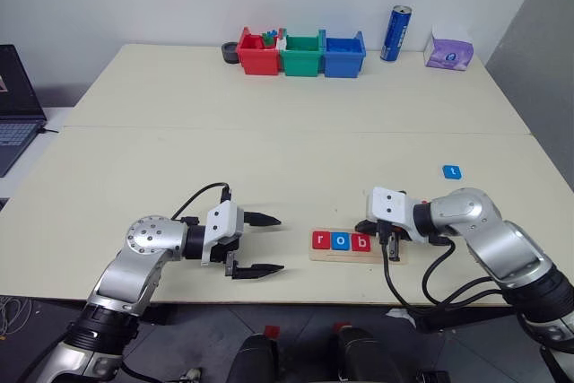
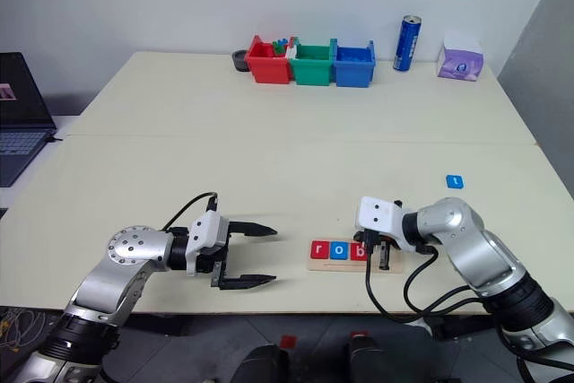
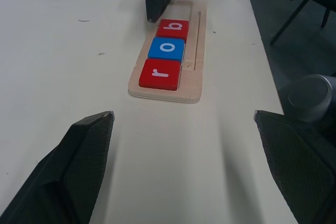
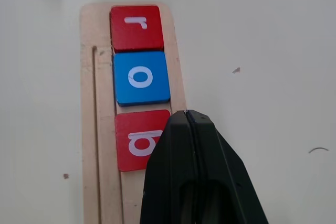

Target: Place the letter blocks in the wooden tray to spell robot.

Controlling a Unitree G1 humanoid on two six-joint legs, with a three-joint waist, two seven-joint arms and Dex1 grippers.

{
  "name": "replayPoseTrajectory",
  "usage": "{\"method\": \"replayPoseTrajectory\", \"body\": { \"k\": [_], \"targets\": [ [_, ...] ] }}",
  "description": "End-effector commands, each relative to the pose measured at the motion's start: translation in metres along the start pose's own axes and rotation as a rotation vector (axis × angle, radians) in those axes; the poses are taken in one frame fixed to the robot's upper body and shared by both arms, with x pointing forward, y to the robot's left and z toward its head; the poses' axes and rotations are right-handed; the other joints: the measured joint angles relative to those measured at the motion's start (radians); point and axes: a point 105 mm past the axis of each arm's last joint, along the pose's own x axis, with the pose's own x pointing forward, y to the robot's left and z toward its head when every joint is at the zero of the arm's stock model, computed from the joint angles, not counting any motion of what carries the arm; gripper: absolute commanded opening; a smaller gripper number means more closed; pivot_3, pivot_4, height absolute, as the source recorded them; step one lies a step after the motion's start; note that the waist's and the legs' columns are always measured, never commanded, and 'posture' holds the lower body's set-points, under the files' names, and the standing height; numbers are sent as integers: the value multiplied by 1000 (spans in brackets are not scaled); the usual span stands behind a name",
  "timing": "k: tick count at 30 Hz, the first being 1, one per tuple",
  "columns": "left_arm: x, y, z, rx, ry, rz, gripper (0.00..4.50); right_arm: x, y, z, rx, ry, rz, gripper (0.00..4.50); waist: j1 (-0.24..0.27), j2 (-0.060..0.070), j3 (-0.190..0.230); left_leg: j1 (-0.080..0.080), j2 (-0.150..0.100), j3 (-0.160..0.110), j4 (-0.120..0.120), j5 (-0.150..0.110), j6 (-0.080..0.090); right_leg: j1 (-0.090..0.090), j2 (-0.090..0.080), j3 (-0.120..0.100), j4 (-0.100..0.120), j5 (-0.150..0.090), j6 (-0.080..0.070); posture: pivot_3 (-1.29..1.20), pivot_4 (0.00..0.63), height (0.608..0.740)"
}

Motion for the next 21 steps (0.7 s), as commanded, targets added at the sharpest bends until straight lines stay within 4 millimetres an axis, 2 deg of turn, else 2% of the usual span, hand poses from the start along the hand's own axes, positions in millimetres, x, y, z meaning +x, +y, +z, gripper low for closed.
{"method": "replayPoseTrajectory", "body": {
  "k": [1, 8, 21],
  "targets": [
    [1, 0, 13, 49, -18, -6, 4500, -14, 5, 7, -17, -13, -1, 19, 0, 0, 0, 0, 0, 0, 0, 0, 0, 0, 0, 0, 0, 0, 0, 0, 150, 740],
    [0, 0, 14, 48, -11, -8, 4500, -12, 7, -17, -16, 76, -36, 19, 0, 0, 0, 0, 0, 1, 0, 0, 0, 0, 0, 0, 0, -2, 4, 0, 150, 740],
    [-1, -1, 14, 50, -10, -2, 4500, 0, 14, -24, -7, 86, -7, 19, 0, 0, 0, 0, 0, 1, 0, 0, 0, 0, 0, 0, 0, -2, 4, 0, 150, 740]
  ]
}}
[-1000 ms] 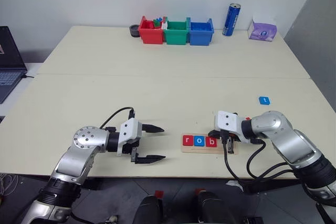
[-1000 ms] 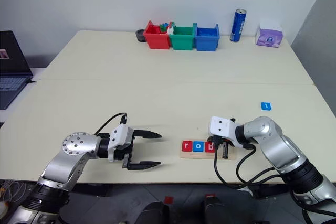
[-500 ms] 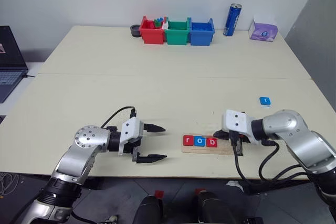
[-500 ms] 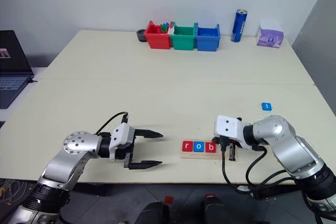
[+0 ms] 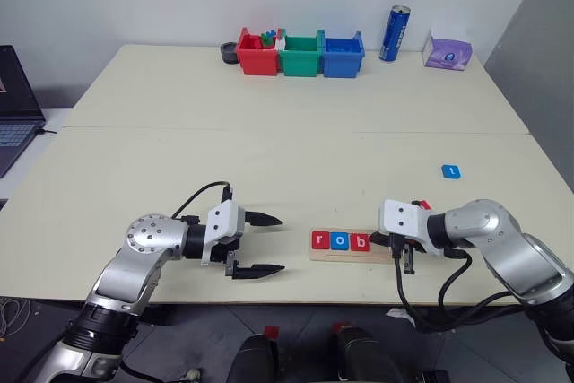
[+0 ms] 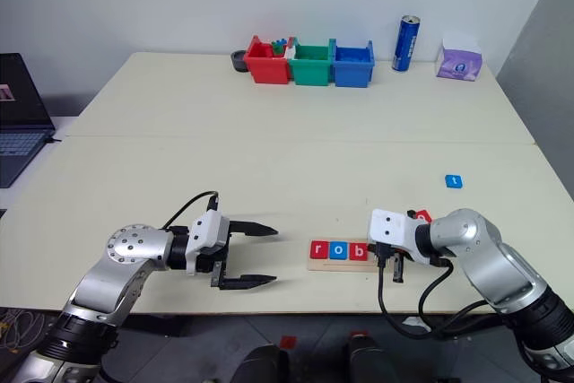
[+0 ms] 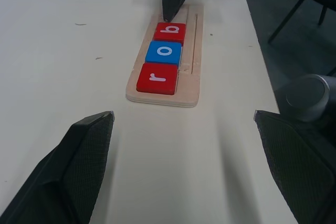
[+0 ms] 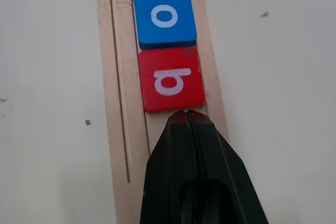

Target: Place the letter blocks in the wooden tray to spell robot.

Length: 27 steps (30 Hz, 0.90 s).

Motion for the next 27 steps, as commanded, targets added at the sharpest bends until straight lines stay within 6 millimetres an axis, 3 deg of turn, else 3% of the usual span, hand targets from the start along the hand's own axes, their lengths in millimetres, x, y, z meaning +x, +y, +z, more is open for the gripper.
{"method": "replayPoseTrajectory", "body": {
  "k": [1, 16, 21, 22, 24, 27],
  "targets": [
    [-1, 0, 12, 45, -16, 4, 4500, -2, 0, 5, -27, -19, -4, 19, 0, 0, 0, 0, 0, 0, 0, 0, 0, 0, 0, 0, 0, 0, 0, 0, 150, 740],
    [-2, 1, 7, 41, -15, 12, 4500, 3, -6, 16, -62, -50, -25, 19, 0, 0, 0, 0, 0, 0, 0, 0, 0, 0, 0, 0, 0, 0, 0, 0, 150, 740],
    [1, 0, 10, 40, -22, 13, 4500, -14, -10, 17, -57, -73, -52, 19, 0, 0, 0, 0, 0, 0, 0, 0, 0, 0, 0, 0, 0, 0, 0, 0, 150, 740],
    [1, 1, 11, 39, -24, 15, 4500, -23, -20, 22, -18, -125, -130, 19, 0, 0, 0, 0, 0, 0, 0, 0, 0, 0, 0, 0, 0, 0, 0, 0, 150, 740],
    [1, 1, 12, 38, -26, 19, 4500, -42, -38, 22, 63, -188, -285, 557, 1, 0, 0, 0, 0, 0, 0, 0, 0, 0, 0, 0, 0, 0, 0, 0, 150, 740],
    [3, 1, 14, 37, -31, 21, 4500, -61, -48, 4, 204, -214, -468, 1625, 2, 0, 0, 0, 0, 0, 0, 0, 0, 0, 0, 0, 0, 0, -1, 0, 150, 740]
  ]
}}
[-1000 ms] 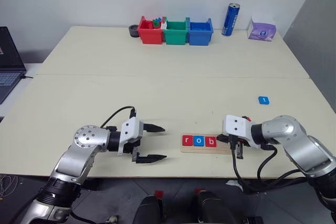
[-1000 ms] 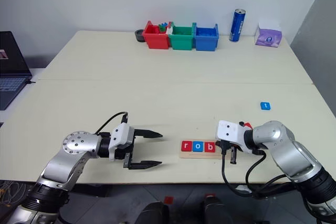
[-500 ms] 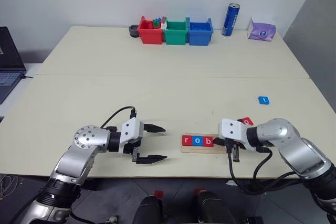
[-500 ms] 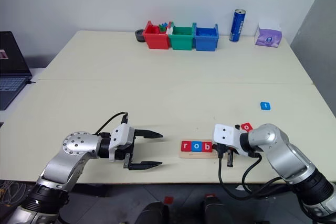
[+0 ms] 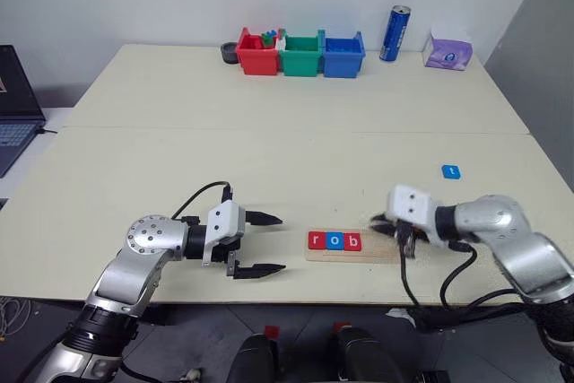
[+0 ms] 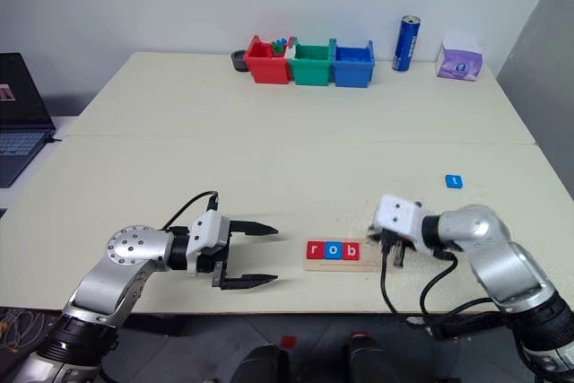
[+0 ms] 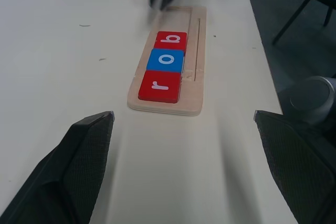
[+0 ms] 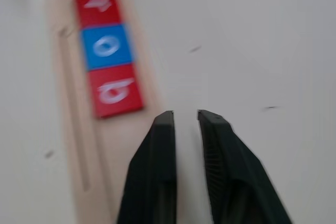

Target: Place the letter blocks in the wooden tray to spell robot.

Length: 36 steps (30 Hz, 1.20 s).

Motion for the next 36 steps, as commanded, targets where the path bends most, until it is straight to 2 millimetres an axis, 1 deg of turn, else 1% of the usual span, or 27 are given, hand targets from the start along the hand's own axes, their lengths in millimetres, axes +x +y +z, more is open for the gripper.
{"method": "replayPoseTrajectory", "body": {
  "k": [1, 2, 5, 7, 8, 11, 15, 21, 24, 28, 31, 33, 36],
  "targets": [
    [2, 0, 14, 40, -29, 1, 4500, -24, -20, -8, 134, -40, -237, 1958, 2, -1, 0, 0, 0, 0, 0, 0, 0, 0, 0, 0, 0, 0, 0, 0, 150, 740],
    [2, 0, 14, 39, -30, 0, 4500, -27, -21, -12, 168, -40, -275, 2352, 3, -1, -1, 0, 0, 0, 0, 0, 0, 0, 0, 0, 0, 0, 0, 0, 150, 740],
    [3, -1, 16, 38, -31, -2, 4500, -33, -25, -32, 342, -40, -471, 3373, 1, -1, -1, -1, 0, 0, -1, 0, 0, 0, 0, 1, 0, 0, -1, 0, 150, 740],
    [4, 0, 18, 38, -31, -4, 4500, -33, -23, -46, 422, -19, -542, 4175, -1, 0, 0, 0, 0, 0, 0, 0, 0, 0, 0, 1, 1, 0, 0, 0, 150, 740],
    [4, 1, 18, 38, -31, -4, 4500, -33, -22, -49, 439, -13, -559, 4461, -2, 0, 0, 0, 0, 0, -1, 0, 0, 0, 0, 1, 1, 0, 0, 0, 150, 740],
    [5, 1, 20, 39, -30, -12, 4500, -26, -16, -61, 521, 3, -575, 4461, -3, 0, 0, 1, 0, 1, 0, 0, 0, 0, 0, 2, 1, 0, 1, 0, 150, 740],
    [6, 2, 20, 41, -30, -16, 4500, -21, -20, -74, 583, 18, -615, 4461, -2, 0, 0, 1, 0, 1, 0, 0, 0, 0, 0, 2, 1, 0, 1, 0, 150, 740],
    [5, 3, 16, 39, -30, -17, 4500, -11, -21, -88, 650, 39, -614, 4461, -3, 0, 0, 1, 0, 2, -1, 0, 0, 0, 1, 2, 0, 0, 1, 0, 150, 740],
    [4, 2, 11, 35, -26, -15, 4500, -6, -18, -92, 673, 43, -605, 3862, -3, 0, -1, 1, 0, 2, -1, 0, 0, 0, 1, 2, 0, 0, 1, 0, 150, 740],
    [2, 1, 5, 32, -21, -15, 4500, -4, -9, -96, 678, 73, -591, 2491, -2, 0, -1, 1, 0, 2, 0, 0, 0, 0, 1, 2, 0, 0, 1, 0, 150, 740],
    [2, 0, 2, 32, -20, -16, 4500, -12, -7, -99, 669, 88, -635, 1456, -1, 0, -1, 1, 0, 2, 0, 0, 0, 0, 0, 2, 0, 0, 1, 0, 150, 740],
    [3, 0, 2, 32, -28, -15, 4500, -21, -8, -99, 664, 91, -694, 1449, 5, 0, -1, 0, 0, 2, 0, 0, 0, 1, 0, 2, 0, -1, 1, 0, 150, 740],
    [5, 1, 6, 38, -35, -18, 4500, -35, 3, -97, 710, 96, -761, 1449, 6, 0, -1, 0, -1, 1, 0, 0, 0, 1, 0, 2, 0, -1, 1, 0, 150, 740]
  ]
}}
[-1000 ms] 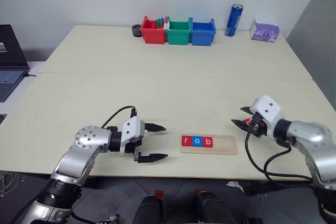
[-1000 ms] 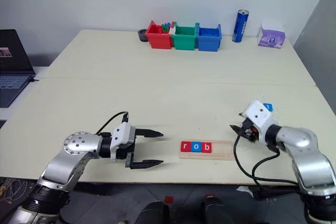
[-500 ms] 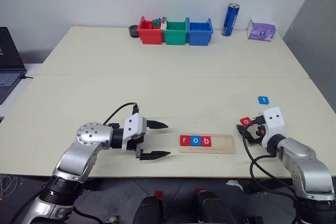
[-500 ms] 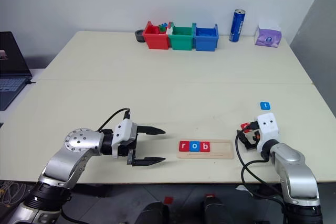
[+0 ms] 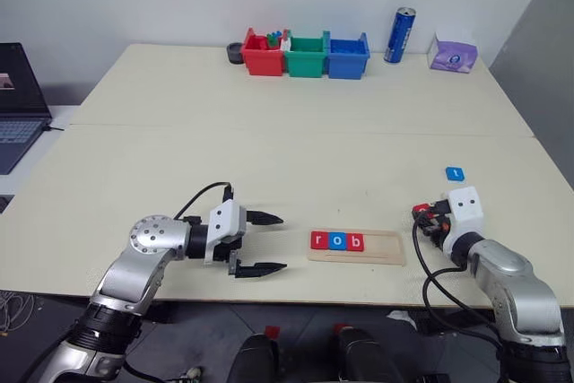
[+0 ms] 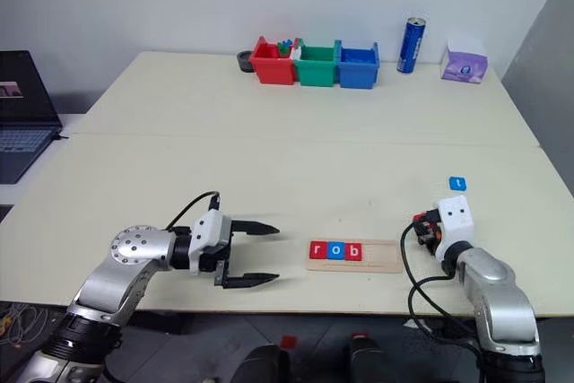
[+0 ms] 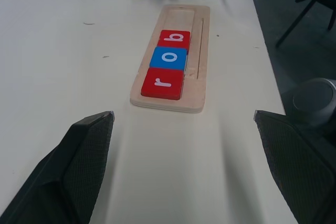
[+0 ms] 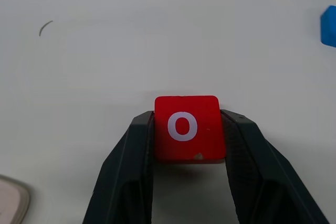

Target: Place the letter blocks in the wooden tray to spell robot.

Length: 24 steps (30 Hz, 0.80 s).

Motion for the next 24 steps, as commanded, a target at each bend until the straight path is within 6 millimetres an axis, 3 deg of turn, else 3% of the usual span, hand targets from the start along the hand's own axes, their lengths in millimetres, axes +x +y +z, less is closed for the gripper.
{"method": "replayPoseTrajectory", "body": {
  "k": [1, 7, 13, 15, 21, 24],
  "targets": [
    [4, 1, 11, 43, -23, -11, 4500, -23, -9, -6, 49, 11, -115, 1449, -1, 0, 0, 0, 0, -1, 0, 0, 0, 0, 0, 0, 0, 0, 0, 0, 150, 740],
    [5, 3, 15, 49, -24, -16, 4500, -51, 21, -30, 122, 77, -147, 1449, -6, 1, -1, 0, 2, -1, -1, 0, 0, 0, 0, 0, 0, -1, 0, 0, 150, 740],
    [3, 3, 11, 43, -21, -17, 4500, -50, 29, -45, 251, 102, -223, 1449, -8, -1, -4, 2, 2, -1, -1, 0, 0, 0, 0, 0, 0, -1, -1, 0, 150, 740],
    [4, 4, 10, 45, -21, -15, 4500, -48, 27, -42, 298, 79, -243, 2233, -8, -3, -4, 2, 2, -1, -1, 0, 0, 0, 0, 0, 0, -1, -1, 0, 150, 740],
    [4, 2, 5, 44, -19, -10, 4500, -48, 16, -2, 248, -94, -230, 4289, -8, -2, -4, 2, 1, 0, -1, 0, 0, 0, 0, 1, 0, -1, -1, 0, 150, 740],
    [3, 2, 4, 43, -17, -3, 4500, -52, 3, 14, 99, -125, -172, 4468, -8, 0, -3, 2, 1, 0, -1, 0, 0, -1, 0, 2, -1, -1, -1, 0, 150, 740]
  ]
}}
